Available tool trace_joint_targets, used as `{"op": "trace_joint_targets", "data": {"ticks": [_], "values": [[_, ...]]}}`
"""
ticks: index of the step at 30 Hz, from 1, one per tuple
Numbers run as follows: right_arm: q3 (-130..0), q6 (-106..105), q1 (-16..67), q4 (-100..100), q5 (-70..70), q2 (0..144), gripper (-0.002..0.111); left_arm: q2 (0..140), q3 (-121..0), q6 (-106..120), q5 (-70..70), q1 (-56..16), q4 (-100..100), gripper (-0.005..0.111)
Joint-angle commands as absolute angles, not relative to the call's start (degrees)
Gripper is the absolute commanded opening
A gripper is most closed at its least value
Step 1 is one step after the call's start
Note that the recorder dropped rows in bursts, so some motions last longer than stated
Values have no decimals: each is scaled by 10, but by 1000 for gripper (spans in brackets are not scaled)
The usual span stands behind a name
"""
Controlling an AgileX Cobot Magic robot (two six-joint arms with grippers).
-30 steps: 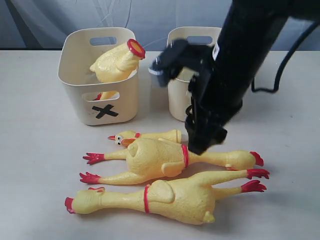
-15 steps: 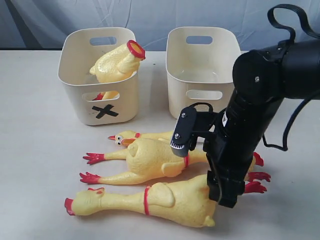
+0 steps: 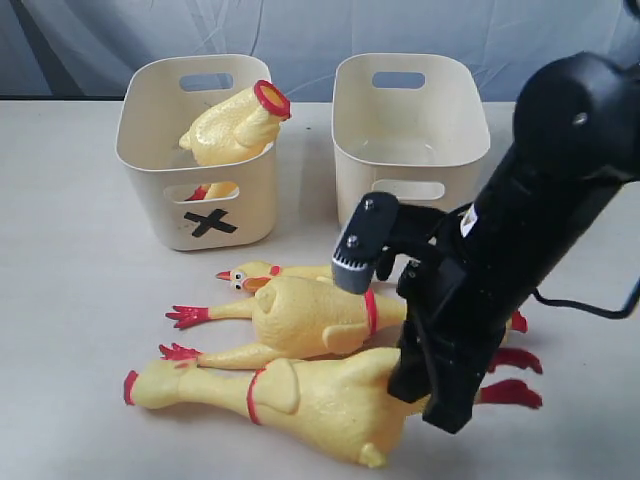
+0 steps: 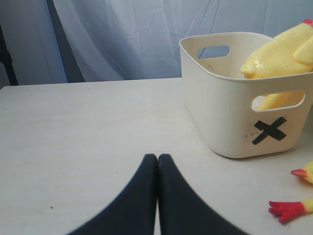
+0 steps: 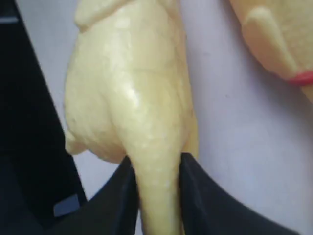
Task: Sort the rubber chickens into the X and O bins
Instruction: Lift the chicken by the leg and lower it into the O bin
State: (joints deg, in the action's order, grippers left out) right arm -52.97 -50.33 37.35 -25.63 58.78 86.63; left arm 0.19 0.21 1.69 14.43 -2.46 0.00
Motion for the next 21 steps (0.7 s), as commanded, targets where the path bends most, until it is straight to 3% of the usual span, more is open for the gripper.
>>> {"op": "trace_joint_targets", "data": {"ticks": [1,11,21], "values": [[-540,-528,373,-301,581,748,-1,0,0,16,137,-25,0,0],[-668,-401,373,-288,416,625,-1,0,0,16,137,-25,0,0],[-690,10,369,30,280,640,-1,0,0,16,137,-25,0,0]]}}
